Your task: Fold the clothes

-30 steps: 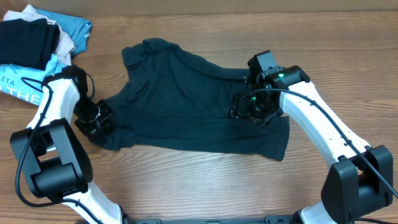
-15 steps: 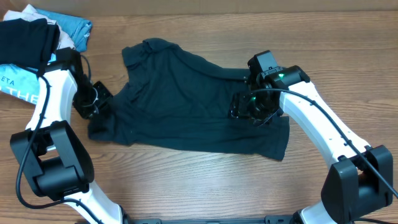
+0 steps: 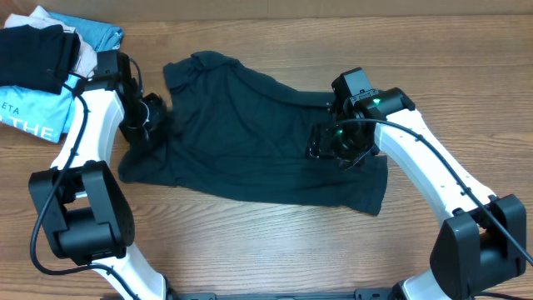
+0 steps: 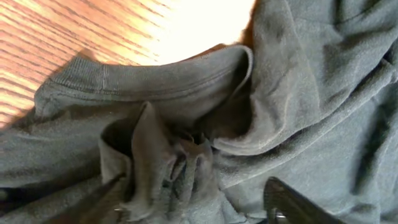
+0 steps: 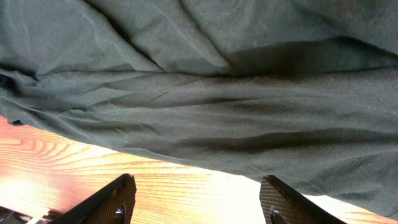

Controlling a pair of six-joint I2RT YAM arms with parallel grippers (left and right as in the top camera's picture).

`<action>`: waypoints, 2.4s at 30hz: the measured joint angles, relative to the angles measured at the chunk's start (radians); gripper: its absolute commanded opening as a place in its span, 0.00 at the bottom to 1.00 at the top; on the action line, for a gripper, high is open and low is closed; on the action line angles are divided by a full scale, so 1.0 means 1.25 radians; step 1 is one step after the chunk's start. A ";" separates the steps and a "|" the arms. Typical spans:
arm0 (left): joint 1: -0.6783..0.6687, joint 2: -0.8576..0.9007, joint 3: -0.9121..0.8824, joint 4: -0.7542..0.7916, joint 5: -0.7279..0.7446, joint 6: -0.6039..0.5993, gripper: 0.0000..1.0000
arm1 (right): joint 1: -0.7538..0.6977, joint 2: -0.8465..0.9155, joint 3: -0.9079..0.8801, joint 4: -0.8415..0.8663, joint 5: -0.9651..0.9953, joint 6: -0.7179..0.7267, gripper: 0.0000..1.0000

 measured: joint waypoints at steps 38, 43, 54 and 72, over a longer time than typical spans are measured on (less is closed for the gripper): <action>-0.167 0.019 0.090 -0.310 -0.107 -0.383 0.89 | 0.000 0.000 0.000 0.026 0.023 0.000 0.68; -0.167 0.023 0.058 -0.290 -0.107 -0.403 0.77 | 0.000 0.000 0.000 0.026 0.027 0.000 0.68; -0.167 0.023 -0.018 -0.200 -0.106 -0.401 0.11 | 0.000 0.000 0.000 0.026 0.028 -0.001 0.68; -0.180 0.026 0.193 -0.161 -0.049 -0.214 0.27 | 0.000 0.000 -0.001 0.026 0.047 0.000 0.68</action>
